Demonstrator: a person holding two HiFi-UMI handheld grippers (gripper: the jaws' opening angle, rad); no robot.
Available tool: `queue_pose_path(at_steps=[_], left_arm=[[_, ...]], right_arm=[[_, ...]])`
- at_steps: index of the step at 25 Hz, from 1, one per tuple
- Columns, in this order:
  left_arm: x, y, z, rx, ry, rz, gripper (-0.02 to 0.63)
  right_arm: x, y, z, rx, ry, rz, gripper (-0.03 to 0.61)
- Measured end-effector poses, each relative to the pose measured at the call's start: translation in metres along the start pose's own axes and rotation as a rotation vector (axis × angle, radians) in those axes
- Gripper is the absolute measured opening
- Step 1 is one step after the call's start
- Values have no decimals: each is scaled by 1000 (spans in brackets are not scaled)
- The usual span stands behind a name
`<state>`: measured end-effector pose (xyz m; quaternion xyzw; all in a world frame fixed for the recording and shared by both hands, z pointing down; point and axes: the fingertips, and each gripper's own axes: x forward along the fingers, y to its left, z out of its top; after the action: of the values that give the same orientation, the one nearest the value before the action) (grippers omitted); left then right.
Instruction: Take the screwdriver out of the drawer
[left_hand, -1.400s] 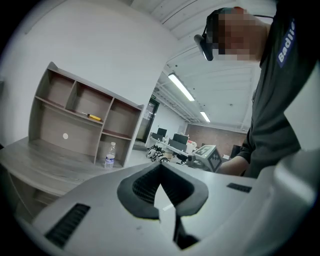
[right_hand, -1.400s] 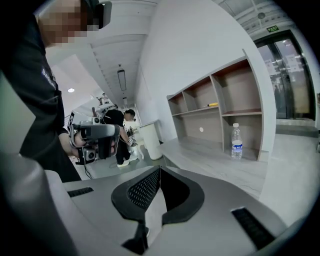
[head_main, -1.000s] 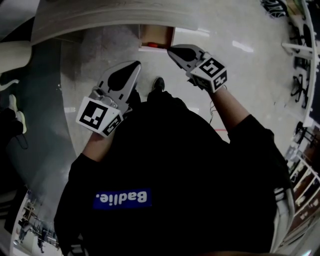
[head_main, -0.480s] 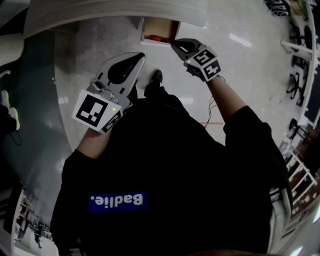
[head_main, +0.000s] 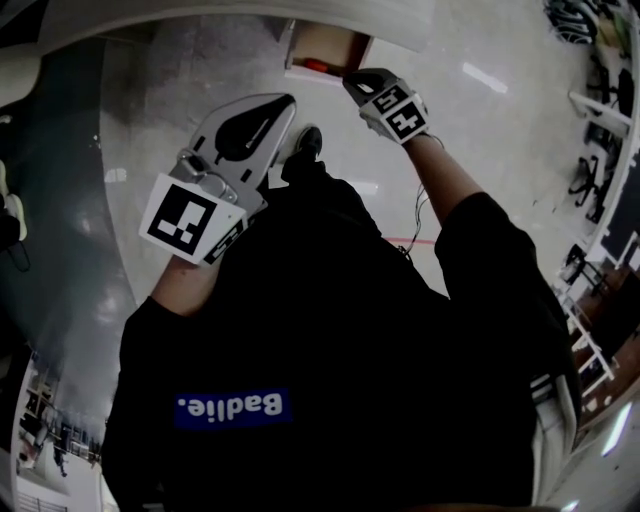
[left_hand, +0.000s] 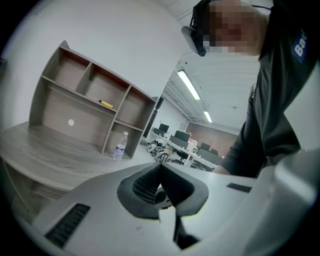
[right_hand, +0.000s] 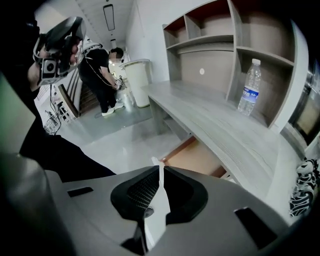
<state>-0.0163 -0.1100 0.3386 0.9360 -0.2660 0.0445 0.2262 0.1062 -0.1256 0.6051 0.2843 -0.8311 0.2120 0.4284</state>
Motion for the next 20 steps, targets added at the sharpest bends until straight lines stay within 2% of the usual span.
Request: queue_pose_path(at_steps=[15, 20], left_arm=[[12, 15, -21, -52, 1, 41, 2], [12, 18, -33, -73, 29, 55, 2]], right_arm=[[73, -27, -52, -130, 184, 19, 34], [89, -29, -69, -168, 253, 39, 37]])
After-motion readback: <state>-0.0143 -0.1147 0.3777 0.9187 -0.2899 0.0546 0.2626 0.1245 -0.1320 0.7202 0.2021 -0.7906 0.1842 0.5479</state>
